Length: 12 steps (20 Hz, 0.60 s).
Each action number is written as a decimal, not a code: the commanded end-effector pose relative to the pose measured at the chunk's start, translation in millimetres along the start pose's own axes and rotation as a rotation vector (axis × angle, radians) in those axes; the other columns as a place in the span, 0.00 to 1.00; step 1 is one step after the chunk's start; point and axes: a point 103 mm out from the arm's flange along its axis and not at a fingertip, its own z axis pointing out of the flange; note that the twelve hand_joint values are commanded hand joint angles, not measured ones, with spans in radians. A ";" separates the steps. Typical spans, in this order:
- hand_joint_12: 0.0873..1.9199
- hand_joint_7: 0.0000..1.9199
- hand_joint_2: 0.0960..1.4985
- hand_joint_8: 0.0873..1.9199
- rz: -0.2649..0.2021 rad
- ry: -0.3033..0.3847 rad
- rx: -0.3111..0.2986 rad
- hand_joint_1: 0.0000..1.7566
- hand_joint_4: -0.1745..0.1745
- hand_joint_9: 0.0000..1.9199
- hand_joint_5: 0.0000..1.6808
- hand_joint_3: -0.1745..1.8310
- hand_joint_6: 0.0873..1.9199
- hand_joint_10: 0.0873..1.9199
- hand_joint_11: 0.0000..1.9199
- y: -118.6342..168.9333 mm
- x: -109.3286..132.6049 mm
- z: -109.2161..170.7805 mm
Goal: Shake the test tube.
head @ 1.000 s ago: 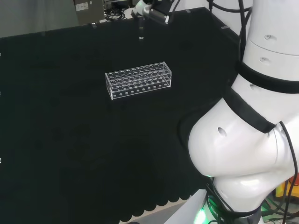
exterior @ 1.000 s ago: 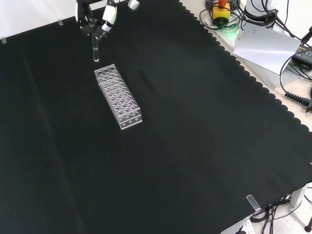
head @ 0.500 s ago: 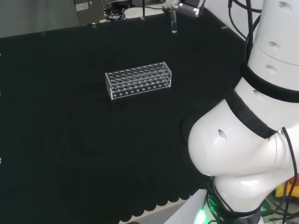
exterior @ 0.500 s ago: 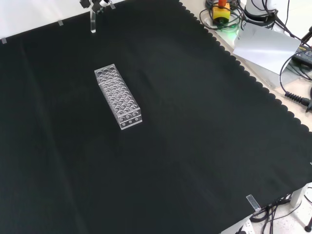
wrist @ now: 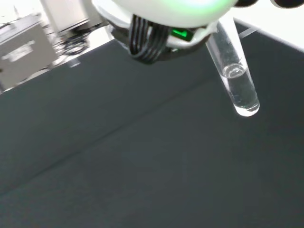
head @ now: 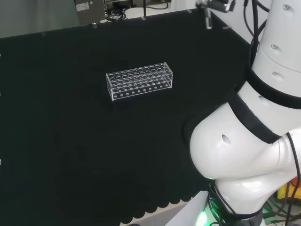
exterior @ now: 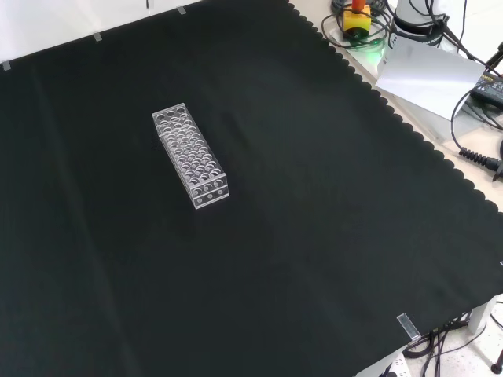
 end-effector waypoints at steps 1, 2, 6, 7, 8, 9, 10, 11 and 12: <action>0.48 0.89 0.43 0.19 0.054 -0.059 -0.050 0.69 0.00 0.83 0.77 0.37 0.27 0.20 0.61 -3.3 -25.4 -24.1; 0.48 0.89 0.43 0.19 0.037 -0.053 -0.045 0.69 0.00 0.83 0.77 0.37 0.27 0.20 0.61 -4.7 -18.2 -21.2; 0.48 0.89 0.43 0.19 -0.036 -0.004 -0.014 0.69 0.00 0.83 0.77 0.37 0.27 0.20 0.61 -12.4 23.2 -2.9; 0.48 0.89 0.43 0.19 -0.056 0.010 -0.004 0.69 0.00 0.83 0.77 0.37 0.27 0.20 0.60 -14.9 35.0 2.3; 0.48 0.89 0.43 0.19 -0.082 0.027 0.010 0.69 0.00 0.83 0.77 0.37 0.27 0.20 0.60 -18.1 49.2 8.6; 0.48 0.89 0.43 0.19 -0.105 0.044 0.023 0.69 0.00 0.83 0.77 0.37 0.27 0.20 0.60 -21.5 62.0 14.1; 0.48 0.89 0.43 0.18 -0.132 0.058 0.038 0.69 0.00 0.83 0.77 0.37 0.27 0.20 0.60 -25.2 75.8 19.7; 0.48 0.89 0.43 0.18 -0.159 0.066 0.052 0.69 0.00 0.83 0.77 0.37 0.27 0.20 0.60 -29.2 89.9 25.4; 0.48 0.89 0.43 0.18 -0.187 0.070 0.064 0.69 0.00 0.83 0.77 0.37 0.27 0.20 0.60 -34.4 106.6 32.0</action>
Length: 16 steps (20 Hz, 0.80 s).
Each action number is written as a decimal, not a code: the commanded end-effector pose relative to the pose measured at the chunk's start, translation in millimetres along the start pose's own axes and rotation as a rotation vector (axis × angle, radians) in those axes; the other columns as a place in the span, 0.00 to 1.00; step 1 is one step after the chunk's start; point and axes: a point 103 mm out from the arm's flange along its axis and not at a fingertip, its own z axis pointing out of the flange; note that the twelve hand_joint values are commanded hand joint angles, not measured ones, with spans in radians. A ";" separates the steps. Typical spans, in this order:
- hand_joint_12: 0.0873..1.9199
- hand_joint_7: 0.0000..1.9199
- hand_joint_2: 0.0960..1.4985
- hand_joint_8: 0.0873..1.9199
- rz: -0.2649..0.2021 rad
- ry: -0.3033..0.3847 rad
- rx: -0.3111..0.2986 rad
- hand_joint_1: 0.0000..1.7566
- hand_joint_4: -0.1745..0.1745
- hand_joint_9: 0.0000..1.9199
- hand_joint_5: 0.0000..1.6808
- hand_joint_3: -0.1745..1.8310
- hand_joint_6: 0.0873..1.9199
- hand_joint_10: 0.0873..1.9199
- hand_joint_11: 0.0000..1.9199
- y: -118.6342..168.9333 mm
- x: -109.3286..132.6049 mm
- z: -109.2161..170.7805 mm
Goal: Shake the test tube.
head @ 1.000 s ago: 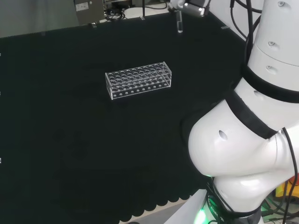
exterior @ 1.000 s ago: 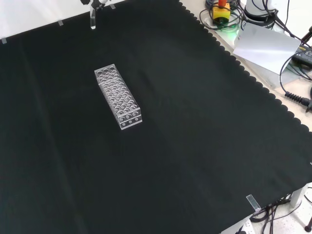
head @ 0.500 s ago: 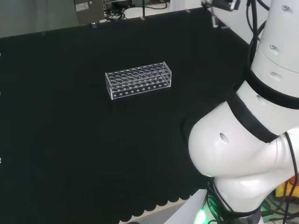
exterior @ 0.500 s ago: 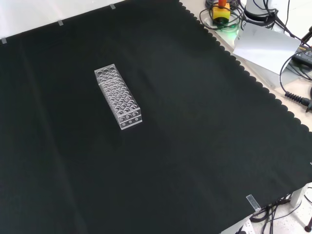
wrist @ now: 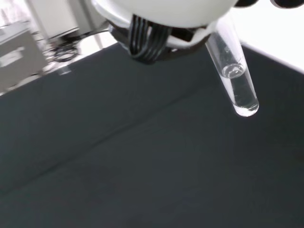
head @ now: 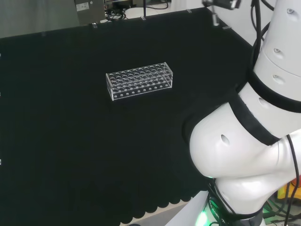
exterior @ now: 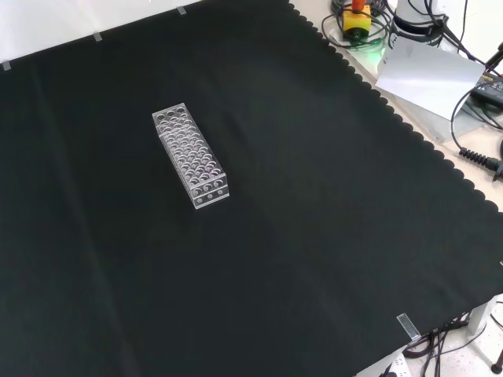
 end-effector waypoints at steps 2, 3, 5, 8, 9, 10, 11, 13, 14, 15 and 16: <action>0.48 0.89 0.43 0.18 -0.218 0.090 0.100 0.69 0.00 0.83 0.77 0.37 0.27 0.20 0.60 -33.5 123.6 46.1; 0.48 0.89 0.43 0.18 -0.244 0.099 0.111 0.69 0.00 0.83 0.77 0.37 0.27 0.20 0.60 -38.6 138.6 50.1; 0.48 0.89 0.43 0.18 -0.289 0.122 0.132 0.69 0.00 0.83 0.77 0.37 0.27 0.20 0.60 -49.1 164.8 56.7; 0.48 0.89 0.43 0.18 -0.343 0.155 0.156 0.69 0.00 0.83 0.77 0.37 0.27 0.20 0.60 -62.2 192.2 62.0; 0.48 0.89 0.43 0.18 -0.358 0.159 0.160 0.69 0.00 0.83 0.77 0.37 0.27 0.20 0.60 -65.5 198.7 62.8; 0.48 0.89 0.43 0.18 -0.371 0.165 0.163 0.69 0.00 0.83 0.77 0.37 0.27 0.20 0.60 -68.6 205.0 63.2; 0.48 0.89 0.43 0.18 -0.380 0.169 0.166 0.69 0.00 0.83 0.77 0.37 0.27 0.20 0.60 -70.8 209.3 63.3; 0.48 0.89 0.43 0.18 -0.389 0.171 0.167 0.69 0.00 0.83 0.77 0.37 0.27 0.20 0.60 -72.8 213.4 63.0; 0.48 0.89 0.43 0.18 -0.389 0.169 0.166 0.69 0.00 0.83 0.77 0.37 0.27 0.20 0.60 -72.3 212.7 62.5; 0.48 0.89 0.43 0.18 -0.385 0.165 0.163 0.69 0.00 0.83 0.77 0.37 0.27 0.20 0.60 -71.1 210.6 62.0; 0.48 0.89 0.43 0.18 -0.379 0.158 0.160 0.69 0.00 0.83 0.77 0.37 0.27 0.20 0.60 -69.2 206.7 61.3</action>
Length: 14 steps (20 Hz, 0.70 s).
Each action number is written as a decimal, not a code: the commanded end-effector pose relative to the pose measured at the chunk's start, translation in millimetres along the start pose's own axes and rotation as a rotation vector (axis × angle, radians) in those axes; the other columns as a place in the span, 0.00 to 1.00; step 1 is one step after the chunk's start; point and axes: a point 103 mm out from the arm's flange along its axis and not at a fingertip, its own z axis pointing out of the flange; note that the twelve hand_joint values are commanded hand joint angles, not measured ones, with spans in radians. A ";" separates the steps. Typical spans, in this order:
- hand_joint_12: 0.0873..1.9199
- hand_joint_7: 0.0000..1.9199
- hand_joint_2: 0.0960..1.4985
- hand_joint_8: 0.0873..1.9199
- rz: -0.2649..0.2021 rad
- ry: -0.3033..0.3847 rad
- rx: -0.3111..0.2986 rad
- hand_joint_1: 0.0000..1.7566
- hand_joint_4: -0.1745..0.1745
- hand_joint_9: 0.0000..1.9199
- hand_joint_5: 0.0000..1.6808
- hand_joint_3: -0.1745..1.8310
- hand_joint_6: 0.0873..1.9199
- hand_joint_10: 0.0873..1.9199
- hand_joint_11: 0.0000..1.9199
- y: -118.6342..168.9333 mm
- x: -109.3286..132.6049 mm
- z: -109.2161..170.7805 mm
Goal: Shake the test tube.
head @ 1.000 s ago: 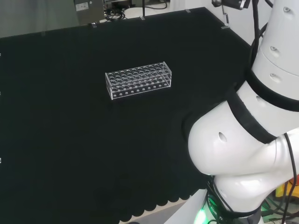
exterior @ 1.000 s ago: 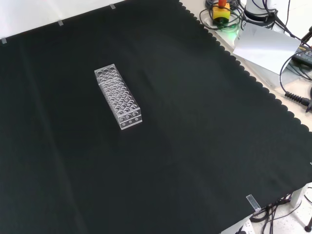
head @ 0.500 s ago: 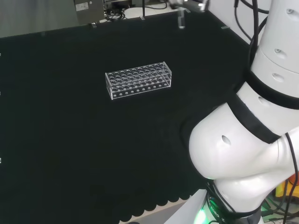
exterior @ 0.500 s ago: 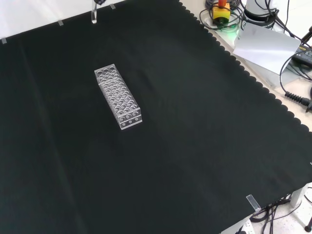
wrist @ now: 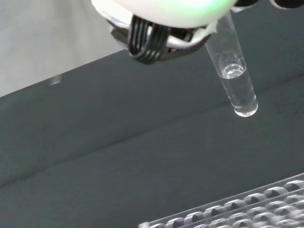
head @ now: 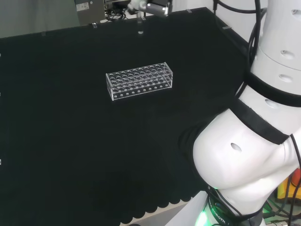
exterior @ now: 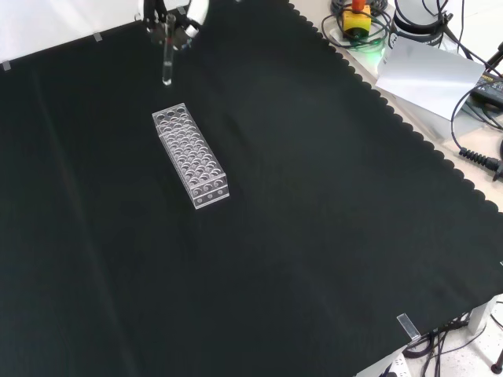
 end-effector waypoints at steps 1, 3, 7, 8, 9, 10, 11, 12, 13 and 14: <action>0.48 0.89 0.43 0.18 -0.026 0.053 0.023 0.69 0.00 0.83 0.77 0.37 0.27 0.20 0.60 6.6 9.1 8.6; 0.48 0.89 0.43 0.18 0.002 0.038 0.014 0.69 0.00 0.83 0.77 0.37 0.27 0.20 0.60 7.9 -7.7 3.5; 0.48 0.89 0.43 0.18 0.091 -0.003 -0.013 0.69 0.00 0.83 0.77 0.38 0.27 0.20 0.60 9.3 -58.2 -12.7; 0.48 0.89 0.43 0.18 0.115 -0.015 -0.021 0.69 0.00 0.83 0.77 0.38 0.27 0.20 0.60 8.8 -71.9 -17.2; 0.48 0.89 0.43 0.18 0.138 -0.026 -0.029 0.69 0.00 0.83 0.77 0.38 0.27 0.20 0.60 7.8 -84.9 -21.5; 0.48 0.89 0.43 0.18 0.164 -0.038 -0.034 0.69 0.00 0.83 0.77 0.38 0.27 0.20 0.60 6.5 -99.4 -26.3; 0.48 0.89 0.43 0.18 0.196 -0.055 -0.042 0.69 0.00 0.83 0.77 0.38 0.27 0.20 0.60 4.6 -115.2 -31.3; 0.49 0.89 0.43 0.18 0.225 -0.069 -0.050 0.69 0.00 0.83 0.77 0.38 0.27 0.20 0.60 2.6 -129.3 -36.1; 0.49 0.89 0.43 0.18 0.251 -0.076 -0.056 0.69 0.00 0.83 0.77 0.38 0.27 0.20 0.60 0.4 -141.9 -40.7; 0.49 0.89 0.43 0.18 0.280 -0.084 -0.064 0.69 0.00 0.83 0.77 0.38 0.27 0.20 0.60 -2.3 -155.8 -46.0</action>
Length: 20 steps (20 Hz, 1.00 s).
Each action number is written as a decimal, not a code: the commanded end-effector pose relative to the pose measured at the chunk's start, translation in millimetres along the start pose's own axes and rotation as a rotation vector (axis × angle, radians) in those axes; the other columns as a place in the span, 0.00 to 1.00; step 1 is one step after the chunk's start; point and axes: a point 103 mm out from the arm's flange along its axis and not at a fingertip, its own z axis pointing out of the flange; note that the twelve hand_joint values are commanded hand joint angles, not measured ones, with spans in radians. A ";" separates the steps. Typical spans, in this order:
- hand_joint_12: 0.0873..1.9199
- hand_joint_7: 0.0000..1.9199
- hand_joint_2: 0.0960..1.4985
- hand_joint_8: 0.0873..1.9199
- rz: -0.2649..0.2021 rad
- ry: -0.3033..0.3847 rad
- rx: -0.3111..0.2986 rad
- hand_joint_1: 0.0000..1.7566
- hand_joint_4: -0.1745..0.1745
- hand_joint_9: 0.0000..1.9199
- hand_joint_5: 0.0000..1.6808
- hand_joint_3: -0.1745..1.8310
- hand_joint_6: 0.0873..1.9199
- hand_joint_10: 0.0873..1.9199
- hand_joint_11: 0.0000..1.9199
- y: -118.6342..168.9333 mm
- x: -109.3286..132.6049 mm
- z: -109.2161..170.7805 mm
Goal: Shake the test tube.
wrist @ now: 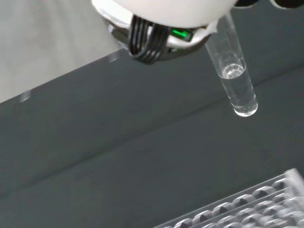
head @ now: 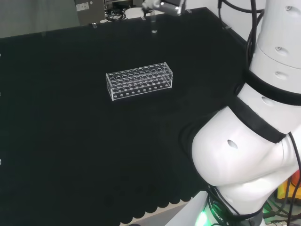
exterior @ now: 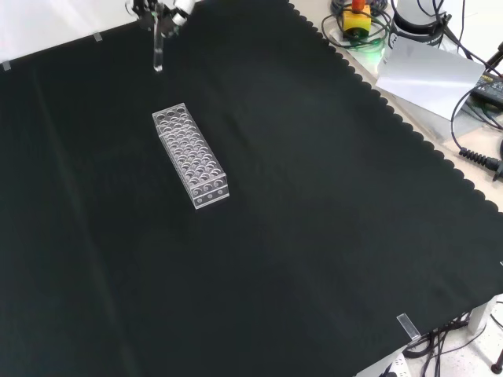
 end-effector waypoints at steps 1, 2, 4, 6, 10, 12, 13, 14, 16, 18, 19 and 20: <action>0.49 0.89 0.43 0.18 0.204 -0.093 -0.048 0.69 0.00 0.83 0.77 0.38 0.27 0.20 0.60 -4.4 -105.0 -31.2; 0.49 0.89 0.43 0.18 0.231 -0.096 -0.056 0.69 0.00 0.83 0.77 0.38 0.27 0.20 0.60 -5.6 -116.4 -35.9; 0.49 0.89 0.43 0.18 0.280 -0.097 -0.072 0.69 0.00 0.83 0.77 0.38 0.27 0.20 0.60 -8.6 -134.8 -43.9; 0.49 0.89 0.43 0.18 0.322 -0.101 -0.089 0.69 0.00 0.83 0.77 0.38 0.27 0.20 0.60 -12.4 -153.7 -51.5; 0.49 0.89 0.43 0.18 0.365 -0.117 -0.102 0.69 0.00 0.83 0.77 0.38 0.27 0.20 0.60 -15.2 -172.2 -62.0; 0.49 0.89 0.42 0.18 0.358 -0.114 -0.101 0.69 0.00 0.83 0.77 0.38 0.27 0.20 0.60 -14.7 -169.9 -62.2; 0.49 0.89 0.42 0.18 0.347 -0.111 -0.098 0.69 0.00 0.83 0.77 0.38 0.27 0.20 0.60 -14.3 -164.9 -60.2; 0.49 0.89 0.42 0.18 0.334 -0.106 -0.095 0.69 0.00 0.83 0.77 0.38 0.27 0.20 0.60 -13.7 -158.5 -57.3; 0.49 0.89 0.42 0.18 0.296 -0.091 -0.083 0.69 0.00 0.83 0.77 0.38 0.27 0.20 0.60 -11.8 -142.4 -49.6; 0.49 0.89 0.42 0.18 0.255 -0.075 -0.072 0.69 0.00 0.83 0.77 0.38 0.27 0.20 0.60 -9.3 -124.6 -41.6; 0.49 0.89 0.42 0.18 0.234 -0.065 -0.068 0.69 0.00 0.83 0.77 0.38 0.27 0.20 0.60 -8.2 -116.0 -37.9; 0.49 0.89 0.42 0.18 0.203 -0.048 -0.056 0.69 0.00 0.83 0.77 0.38 0.27 0.20 0.60 -7.1 -106.2 -33.9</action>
